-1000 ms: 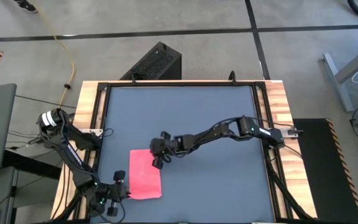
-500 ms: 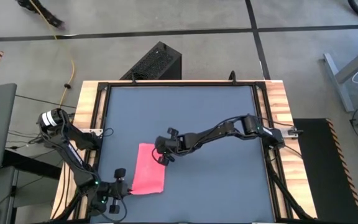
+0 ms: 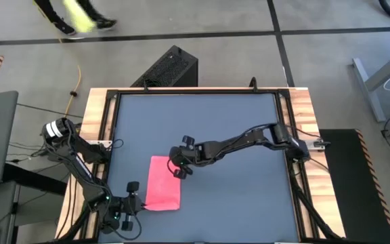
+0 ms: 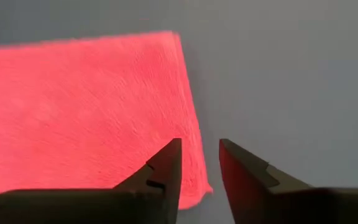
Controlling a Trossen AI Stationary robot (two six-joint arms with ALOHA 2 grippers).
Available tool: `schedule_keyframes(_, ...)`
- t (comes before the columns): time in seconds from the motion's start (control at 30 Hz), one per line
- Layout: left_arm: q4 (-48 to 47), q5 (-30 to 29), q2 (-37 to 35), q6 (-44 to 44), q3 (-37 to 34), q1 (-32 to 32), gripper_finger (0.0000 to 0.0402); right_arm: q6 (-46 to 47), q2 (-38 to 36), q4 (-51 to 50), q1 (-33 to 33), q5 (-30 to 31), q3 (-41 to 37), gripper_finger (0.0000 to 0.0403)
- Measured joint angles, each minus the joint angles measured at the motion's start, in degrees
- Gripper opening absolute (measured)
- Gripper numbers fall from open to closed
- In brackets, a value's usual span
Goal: Roll towel
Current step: Roll the pink towel
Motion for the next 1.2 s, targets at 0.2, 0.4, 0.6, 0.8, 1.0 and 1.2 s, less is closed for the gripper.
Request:
schedule_keyframes(0.2,11.9,1.1,0.0,0.3,-4.7,-0.1,0.0000,-0.9,-2.6,0.7,4.8,-1.4,0.0,0.0164)
schedule_keyframes(0.4,37.8,2.6,0.0,-3.3,-18.6,0.1,0.0000,-0.6,-2.5,5.8,11.3,-1.4,0.0,0.0172)
schedule_keyframes(0.6,43.9,2.9,0.0,-7.9,-23.0,0.1,0.0000,-3.9,-2.5,12.8,16.0,0.6,0.0,0.0172)
schedule_keyframes(0.8,43.5,5.4,-0.1,-10.2,-23.2,2.0,0.0000,-5.7,-1.2,15.0,17.1,2.3,0.1,0.0168)
schedule_keyframes(1.0,43.7,8.2,-0.2,-11.0,-23.1,4.6,0.0000,-7.6,5.3,19.2,17.8,4.2,-0.1,0.0147)
schedule_keyframes(1.2,43.6,10.2,-0.2,-11.2,-23.1,6.0,0.0000,-2.7,5.5,20.3,18.0,6.3,0.2,0.0150)
